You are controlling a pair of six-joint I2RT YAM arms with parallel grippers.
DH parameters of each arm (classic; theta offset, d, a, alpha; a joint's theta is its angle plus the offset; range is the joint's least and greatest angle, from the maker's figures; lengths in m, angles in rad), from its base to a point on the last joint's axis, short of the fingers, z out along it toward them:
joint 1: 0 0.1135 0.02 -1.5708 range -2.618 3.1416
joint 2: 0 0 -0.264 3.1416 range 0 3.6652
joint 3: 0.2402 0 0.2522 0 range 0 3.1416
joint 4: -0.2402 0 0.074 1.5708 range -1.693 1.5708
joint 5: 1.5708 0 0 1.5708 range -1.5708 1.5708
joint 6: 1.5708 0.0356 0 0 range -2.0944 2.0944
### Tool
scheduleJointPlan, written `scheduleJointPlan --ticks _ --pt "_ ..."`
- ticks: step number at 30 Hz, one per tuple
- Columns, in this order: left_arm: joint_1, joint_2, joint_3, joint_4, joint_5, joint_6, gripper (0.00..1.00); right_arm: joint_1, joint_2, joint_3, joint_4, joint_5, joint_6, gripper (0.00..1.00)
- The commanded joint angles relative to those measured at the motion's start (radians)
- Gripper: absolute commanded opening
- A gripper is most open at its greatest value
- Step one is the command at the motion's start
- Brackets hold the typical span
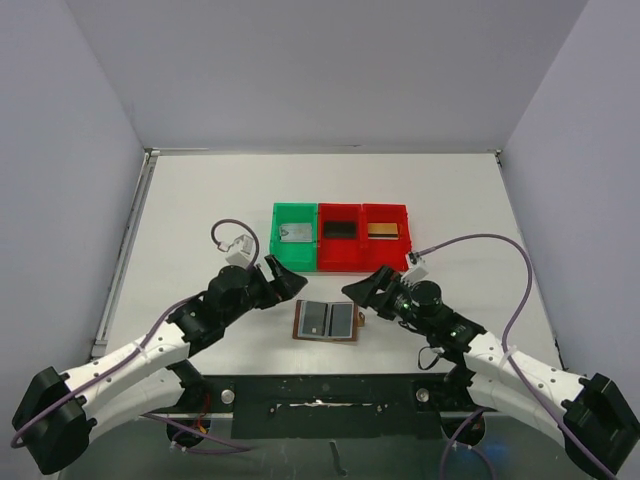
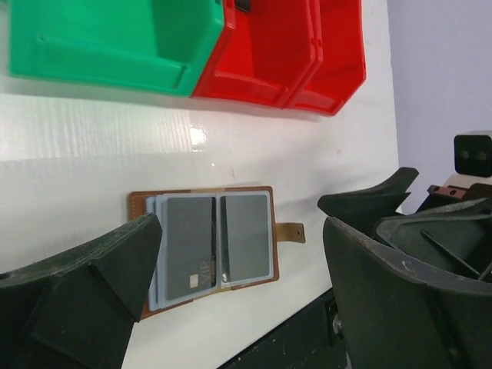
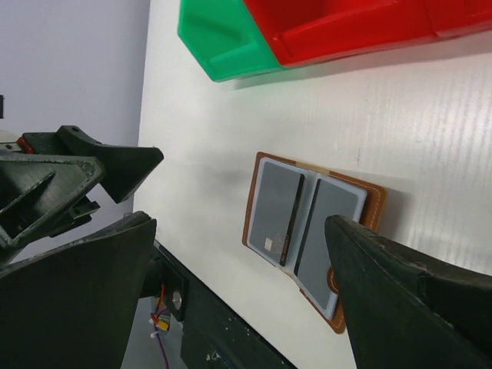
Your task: Take the credit cards out of the card holder
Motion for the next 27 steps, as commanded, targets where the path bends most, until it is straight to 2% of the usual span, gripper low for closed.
scheduleJointPlan --ticks 1,4,10,15,19,27 --pt "0.052 -0.062 -0.013 -0.012 -0.013 -0.012 0.91 -0.007 0.046 0.049 0.197 -0.063 -0.045 0.98" --pt "0.082 -0.088 -0.04 -0.008 0.002 -0.039 0.97 -0.012 0.118 0.114 0.119 -0.087 -0.055 0.99" --pt "0.117 -0.093 -0.093 0.047 0.098 -0.069 0.98 0.006 0.322 0.262 -0.089 -0.14 -0.126 0.77" --pt "0.122 -0.029 -0.072 0.076 0.169 -0.052 0.97 0.012 0.385 0.273 -0.173 -0.111 -0.104 0.68" --pt "0.123 0.037 -0.05 0.117 0.23 -0.022 0.93 0.015 0.408 0.253 -0.194 -0.112 -0.108 0.63" --pt "0.108 0.181 0.008 0.171 0.319 0.011 0.77 0.009 0.428 0.209 -0.15 -0.141 -0.092 0.57"
